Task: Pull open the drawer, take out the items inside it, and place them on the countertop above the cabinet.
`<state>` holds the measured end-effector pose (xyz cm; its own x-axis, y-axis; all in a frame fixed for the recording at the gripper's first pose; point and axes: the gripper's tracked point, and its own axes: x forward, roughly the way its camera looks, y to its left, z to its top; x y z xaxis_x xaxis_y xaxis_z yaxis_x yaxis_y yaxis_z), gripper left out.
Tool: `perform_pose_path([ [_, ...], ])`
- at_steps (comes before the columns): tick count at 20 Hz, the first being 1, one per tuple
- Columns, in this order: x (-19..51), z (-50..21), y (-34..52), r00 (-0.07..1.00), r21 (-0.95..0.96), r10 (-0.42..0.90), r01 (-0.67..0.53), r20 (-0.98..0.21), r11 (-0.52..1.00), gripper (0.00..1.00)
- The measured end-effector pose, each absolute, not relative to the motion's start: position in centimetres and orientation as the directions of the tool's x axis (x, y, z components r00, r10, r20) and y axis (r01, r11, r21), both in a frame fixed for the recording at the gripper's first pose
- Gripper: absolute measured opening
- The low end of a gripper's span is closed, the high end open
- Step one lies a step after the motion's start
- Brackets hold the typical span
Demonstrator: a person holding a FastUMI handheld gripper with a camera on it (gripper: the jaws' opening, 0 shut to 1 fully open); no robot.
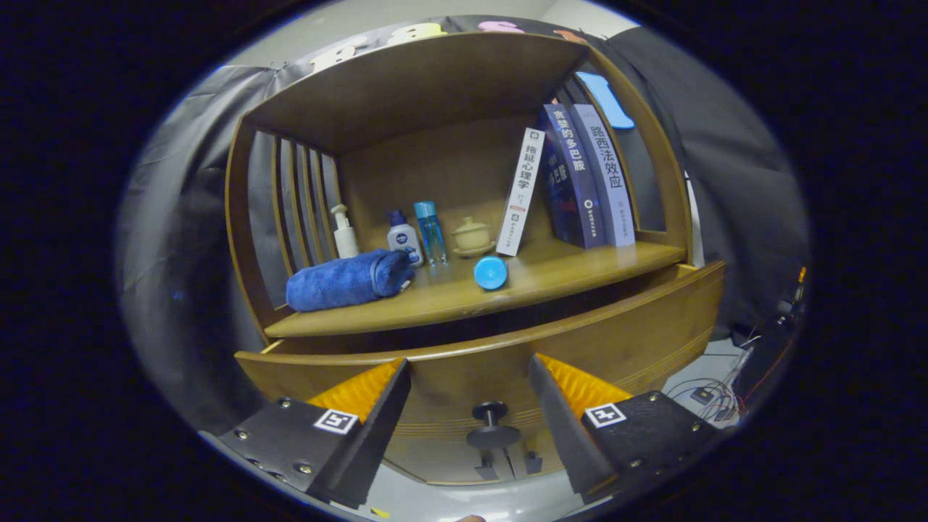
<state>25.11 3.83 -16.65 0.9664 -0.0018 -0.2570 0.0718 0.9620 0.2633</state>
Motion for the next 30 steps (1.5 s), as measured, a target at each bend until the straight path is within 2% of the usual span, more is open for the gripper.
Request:
perform_pose_path([
  [16, 29.7, -17.6, 3.9, 0.956, 0.243, 0.015, 0.060, -0.294, 0.968, 0.98],
  [24, 29.7, -17.2, 3.7, 0.961, 0.331, 0.016, 0.079, -0.275, 0.940, 0.98],
  [30, 27.3, -11.4, 3.5, 0.982, 0.280, -0.042, 0.093, -0.183, 0.956, 0.98],
])
